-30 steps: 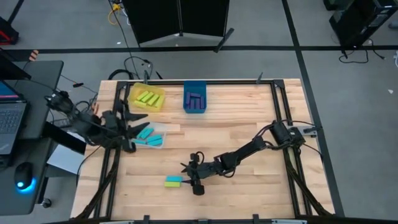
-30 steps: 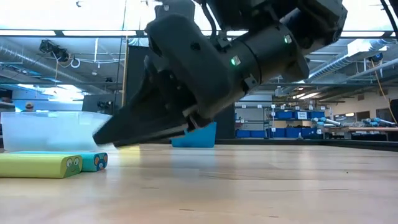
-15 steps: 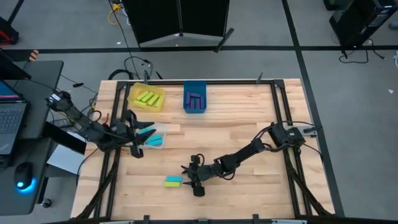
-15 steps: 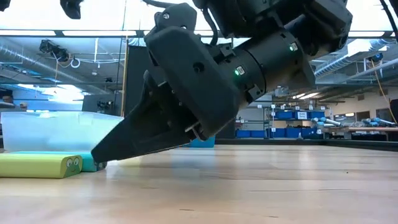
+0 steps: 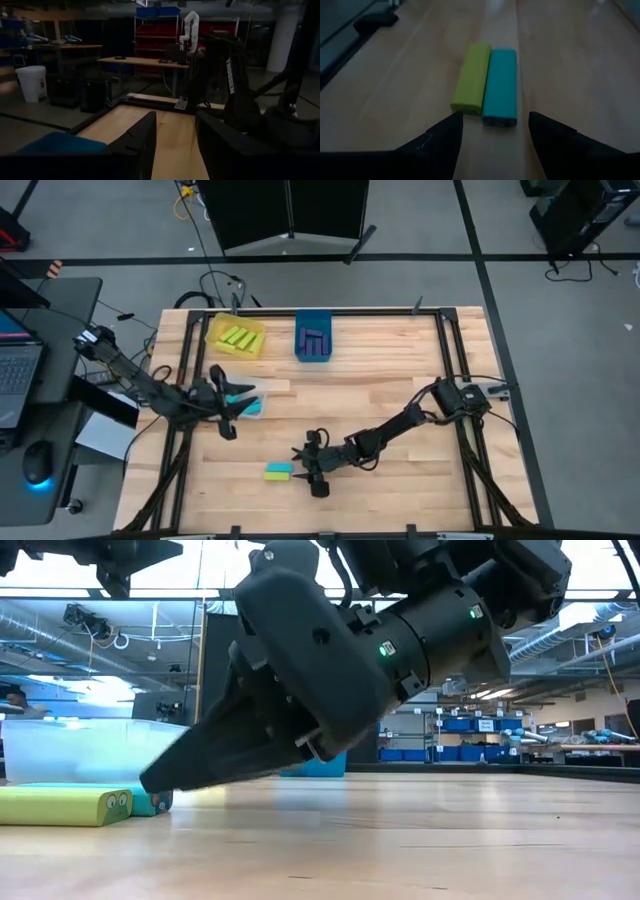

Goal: Sort blocks
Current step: Put the blue block into the white bin

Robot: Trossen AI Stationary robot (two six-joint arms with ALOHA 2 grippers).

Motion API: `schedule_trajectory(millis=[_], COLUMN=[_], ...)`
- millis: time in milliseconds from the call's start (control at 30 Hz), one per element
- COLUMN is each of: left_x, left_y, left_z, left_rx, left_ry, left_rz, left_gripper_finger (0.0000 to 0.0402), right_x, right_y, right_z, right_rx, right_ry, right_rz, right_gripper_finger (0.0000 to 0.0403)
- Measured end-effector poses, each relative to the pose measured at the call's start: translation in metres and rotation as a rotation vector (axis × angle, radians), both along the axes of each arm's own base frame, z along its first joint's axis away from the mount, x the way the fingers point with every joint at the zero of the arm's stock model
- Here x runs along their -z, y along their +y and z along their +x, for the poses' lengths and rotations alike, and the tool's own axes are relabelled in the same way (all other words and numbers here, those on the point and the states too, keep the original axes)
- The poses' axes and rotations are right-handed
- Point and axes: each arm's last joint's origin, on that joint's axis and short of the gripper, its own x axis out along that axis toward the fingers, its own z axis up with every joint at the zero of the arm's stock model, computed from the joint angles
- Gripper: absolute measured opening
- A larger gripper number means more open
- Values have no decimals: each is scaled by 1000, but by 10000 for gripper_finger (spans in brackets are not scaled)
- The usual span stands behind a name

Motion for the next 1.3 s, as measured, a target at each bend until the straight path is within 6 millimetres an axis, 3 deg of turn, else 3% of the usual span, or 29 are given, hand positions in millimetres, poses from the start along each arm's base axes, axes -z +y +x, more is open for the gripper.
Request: schedule_trajectory(millis=[967, 1300], left_x=[1, 1], left_y=[-1, -1], left_z=[2, 2], left_rx=[-15, -28], left_ry=[2, 6], left_rz=[-8, 4], left_gripper_finger=[142, 142], right_x=[-3, 3], right_y=[-5, 5], right_z=[3, 1], right_rx=[23, 11], right_ry=[-43, -56], right_rz=[-27, -9], right_gripper_finger=[239, 238])
